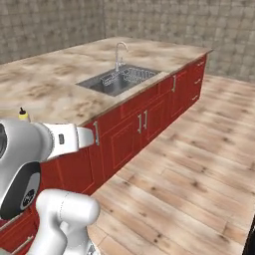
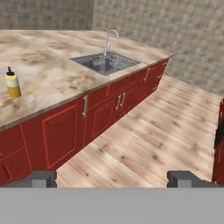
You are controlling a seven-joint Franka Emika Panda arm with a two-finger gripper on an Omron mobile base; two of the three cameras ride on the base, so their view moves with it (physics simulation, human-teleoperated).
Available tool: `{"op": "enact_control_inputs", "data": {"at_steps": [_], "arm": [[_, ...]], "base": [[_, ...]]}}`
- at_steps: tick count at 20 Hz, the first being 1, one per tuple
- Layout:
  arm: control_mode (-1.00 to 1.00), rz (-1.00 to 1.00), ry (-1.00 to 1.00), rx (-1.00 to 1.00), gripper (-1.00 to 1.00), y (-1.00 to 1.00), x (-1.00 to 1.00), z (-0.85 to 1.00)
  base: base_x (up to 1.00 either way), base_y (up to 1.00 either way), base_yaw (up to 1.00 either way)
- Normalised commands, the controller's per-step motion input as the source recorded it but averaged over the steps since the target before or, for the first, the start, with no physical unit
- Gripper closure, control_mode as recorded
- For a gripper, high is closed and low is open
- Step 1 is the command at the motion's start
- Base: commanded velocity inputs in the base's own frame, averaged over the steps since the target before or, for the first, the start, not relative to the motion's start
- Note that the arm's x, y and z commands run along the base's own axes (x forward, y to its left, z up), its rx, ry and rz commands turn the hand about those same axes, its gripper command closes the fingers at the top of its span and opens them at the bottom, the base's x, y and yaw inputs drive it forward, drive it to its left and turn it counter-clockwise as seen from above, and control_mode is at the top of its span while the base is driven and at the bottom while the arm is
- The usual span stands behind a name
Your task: Place the ketchup and mustard from the counter to the top shelf of the fridge. If the existing items in the fridge are on the top shelf, move them to other shelves.
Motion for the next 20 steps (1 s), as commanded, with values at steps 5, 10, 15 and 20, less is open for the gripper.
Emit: {"op": "enact_control_inputs", "data": {"at_steps": [5, 10, 15, 20], "arm": [[1.00, 0.00, 0.00, 0.00, -1.00, 0.00, 0.00, 0.00], [1.00, 0.00, 0.00, 0.00, -1.00, 0.00, 0.00, 0.00], [1.00, 0.00, 0.00, 0.00, -1.00, 0.00, 0.00, 0.00], [1.00, 0.00, 0.00, 0.00, -1.00, 0.00, 0.00, 0.00]], "base": [[1.00, -0.15, 0.63], [1.00, -0.17, 0.67], [1.00, -0.22, 0.73], [0.97, -0.14, 0.75]]}}
